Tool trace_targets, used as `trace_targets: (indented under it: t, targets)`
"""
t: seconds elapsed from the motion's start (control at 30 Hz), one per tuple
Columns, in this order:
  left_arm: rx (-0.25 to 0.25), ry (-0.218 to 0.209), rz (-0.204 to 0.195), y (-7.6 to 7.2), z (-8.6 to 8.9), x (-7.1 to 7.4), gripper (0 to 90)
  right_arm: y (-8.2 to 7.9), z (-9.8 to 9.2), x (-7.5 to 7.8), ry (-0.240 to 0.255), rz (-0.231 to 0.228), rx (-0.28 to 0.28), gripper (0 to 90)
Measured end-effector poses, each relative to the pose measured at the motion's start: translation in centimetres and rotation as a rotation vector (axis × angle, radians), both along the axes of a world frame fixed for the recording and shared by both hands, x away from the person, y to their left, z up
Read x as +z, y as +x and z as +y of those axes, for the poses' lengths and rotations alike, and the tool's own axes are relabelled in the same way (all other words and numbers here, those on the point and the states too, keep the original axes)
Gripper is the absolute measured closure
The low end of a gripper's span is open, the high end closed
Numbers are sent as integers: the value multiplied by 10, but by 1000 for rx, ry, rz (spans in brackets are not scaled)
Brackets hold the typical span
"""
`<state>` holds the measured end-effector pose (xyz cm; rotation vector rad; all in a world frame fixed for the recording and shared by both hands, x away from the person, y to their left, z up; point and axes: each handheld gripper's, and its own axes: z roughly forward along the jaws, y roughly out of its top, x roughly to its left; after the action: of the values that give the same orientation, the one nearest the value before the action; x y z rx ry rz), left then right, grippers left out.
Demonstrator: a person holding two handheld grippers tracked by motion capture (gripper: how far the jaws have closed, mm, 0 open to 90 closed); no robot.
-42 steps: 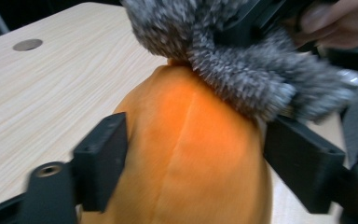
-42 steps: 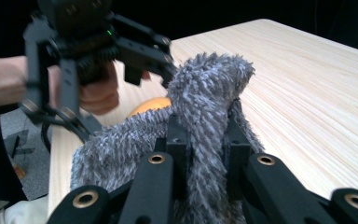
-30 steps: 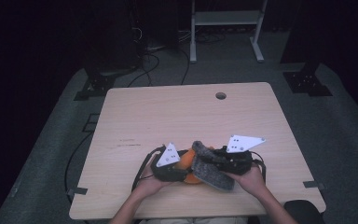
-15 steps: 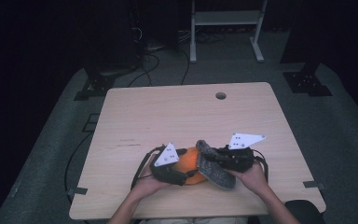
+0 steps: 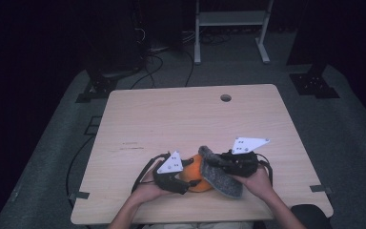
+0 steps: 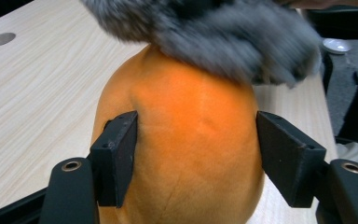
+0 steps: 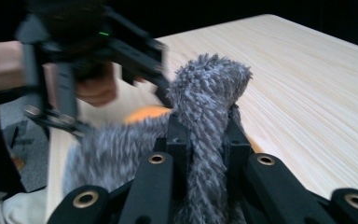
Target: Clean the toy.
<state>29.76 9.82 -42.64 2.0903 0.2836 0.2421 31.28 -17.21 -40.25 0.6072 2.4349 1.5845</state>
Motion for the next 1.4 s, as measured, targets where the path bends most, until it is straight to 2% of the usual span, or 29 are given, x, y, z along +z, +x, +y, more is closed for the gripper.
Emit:
trace_targets:
  t: [0.1, 0.17, 0.2, 0.23, 0.3, 0.33, 0.37, 0.43, 0.47, 0.53, 0.57, 0.6, 0.67, 0.7, 0.77, 0.8, 0.87, 0.9, 0.93, 1.0, 1.03, 1.07, 1.1, 1.17, 1.2, 1.27, 1.3, 1.33, 1.4]
  targets:
    - [30, -26, 22, 5, 1, 3, 229, 4, -10, -2, -14, 19, -25, 771]
    - [73, -5, 57, 10, -2, 3, 146, 2, -11, -2, -15, 21, -20, 771]
    - [80, 3, 86, 13, -3, 1, 129, 0, -9, -2, -14, 21, -8, 771]
    - [87, -2, 96, 14, -4, -1, 147, -1, -7, -1, -6, 22, 8, 770]
    - [110, 3, -7, 9, -2, 2, 287, -4, 1, 1, 3, 14, 30, 769]
    - [138, -1, -58, 6, -2, 5, 361, -3, 4, 2, 9, 4, 31, 770]
    - [167, -12, -91, 5, -2, 7, 390, -3, 5, 3, 23, 2, 24, 770]
    - [207, -3, -130, 4, -4, 9, 385, 1, 6, 4, 32, -3, 14, 771]
    - [207, 14, -131, 6, -4, 8, 350, 3, 7, 1, 20, 4, 4, 771]
    - [181, -11, -82, 8, -2, 6, 264, 5, 9, -7, 5, 27, 4, 772]
    - [160, -29, -46, 9, 2, 7, 240, 5, 10, -8, 2, 37, 8, 772]
    - [153, -48, -29, 9, 4, 7, 222, 4, 10, -10, -12, 46, 21, 772]
    - [136, -106, 25, 12, 13, 8, 238, 1, 11, -12, -20, 65, 51, 772]
    - [140, -125, 41, 13, 17, 7, 274, -1, 11, -12, -25, 75, 71, 772]
    - [141, -111, 58, 14, 18, 3, 370, -5, 11, -11, -21, 70, 92, 772]
    - [141, -96, 64, 14, 18, 2, 390, -4, 10, -9, -13, 65, 93, 771]
    - [100, -75, 72, 11, 16, 1, 415, -2, 6, -4, 10, 45, 70, 770]
    - [84, -56, 56, 9, 15, 1, 418, 1, 3, -2, 16, 43, 55, 770]
    - [78, -58, 54, 8, 14, 1, 416, 5, -1, -1, 13, 41, 33, 770]
    - [80, -87, 66, 10, 16, 4, 377, 8, -4, -6, -40, 40, 5, 771]
    - [109, -106, 79, 12, 16, 6, 332, 8, -4, -10, -54, 50, 10, 770]
    - [159, -102, 101, 15, 16, 7, 236, 7, -5, -13, -65, 61, 23, 770]
    - [172, -96, 139, 19, 17, 6, 177, 4, -5, -13, -73, 62, 46, 770]
    - [159, -88, 201, 22, 15, -1, 150, -6, -3, -12, -85, 51, 89, 769]
    - [137, -75, 204, 21, 13, -3, 191, -10, -2, -12, -73, 52, 115, 769]
    - [90, -20, 119, 11, 4, -4, 292, -13, 3, -11, -60, 51, 147, 769]
    - [79, 3, 96, 9, 1, -3, 322, -13, 8, -11, -64, 39, 156, 770]
    - [68, 30, 68, 6, -1, -2, 348, -13, 10, -10, -72, 20, 141, 772]
    - [58, 51, 48, 4, 0, -1, 377, -9, 14, -7, -76, -2, 104, 774]
